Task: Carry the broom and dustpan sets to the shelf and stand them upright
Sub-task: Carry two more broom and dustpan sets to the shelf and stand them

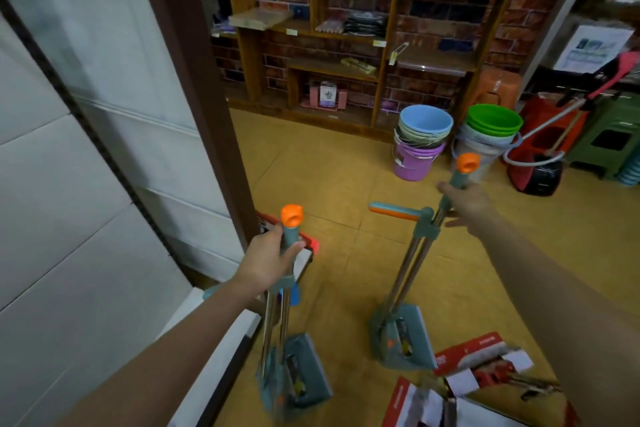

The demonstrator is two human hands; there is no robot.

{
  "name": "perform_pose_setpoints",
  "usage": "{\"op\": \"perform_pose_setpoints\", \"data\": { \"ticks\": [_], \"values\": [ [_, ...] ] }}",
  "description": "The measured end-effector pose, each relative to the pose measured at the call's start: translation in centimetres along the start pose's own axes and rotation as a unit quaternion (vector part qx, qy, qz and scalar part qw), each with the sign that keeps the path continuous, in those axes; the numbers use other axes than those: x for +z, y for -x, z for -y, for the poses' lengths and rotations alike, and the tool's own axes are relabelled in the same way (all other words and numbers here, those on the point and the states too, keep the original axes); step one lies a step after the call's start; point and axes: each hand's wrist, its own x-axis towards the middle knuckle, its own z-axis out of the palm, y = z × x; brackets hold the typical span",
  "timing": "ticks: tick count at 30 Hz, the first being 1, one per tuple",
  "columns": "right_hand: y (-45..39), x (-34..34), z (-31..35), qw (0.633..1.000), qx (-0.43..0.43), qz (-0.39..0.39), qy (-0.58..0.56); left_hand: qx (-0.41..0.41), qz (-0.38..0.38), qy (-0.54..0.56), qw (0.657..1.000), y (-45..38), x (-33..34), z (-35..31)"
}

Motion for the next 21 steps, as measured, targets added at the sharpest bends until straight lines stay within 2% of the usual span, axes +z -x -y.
{"op": "perform_pose_setpoints", "data": {
  "ticks": [3,5,8,16,18,21],
  "values": [
    [2.8,3.7,-0.4,0.991,-0.070,0.021,0.112,-0.047,0.041,-0.016,0.998,1.2,-0.4,3.2],
    [4.9,6.0,-0.8,0.984,-0.103,0.039,0.141,-0.089,0.047,-0.023,0.995,2.2,-0.8,5.2],
    [8.2,8.1,-0.9,0.976,-0.131,0.083,0.152,-0.109,0.082,-0.040,0.990,3.2,-1.8,6.6],
    [15.3,13.7,0.1,0.952,-0.177,0.197,0.151,-0.099,0.172,0.029,0.980,4.5,-2.7,7.3],
    [16.7,15.4,0.3,0.945,-0.193,0.210,0.159,-0.105,0.182,0.008,0.978,5.2,-3.0,7.8],
    [18.5,17.5,0.6,0.941,-0.206,0.216,0.157,-0.098,0.168,-0.080,0.978,6.5,-3.2,8.9]
  ]
}}
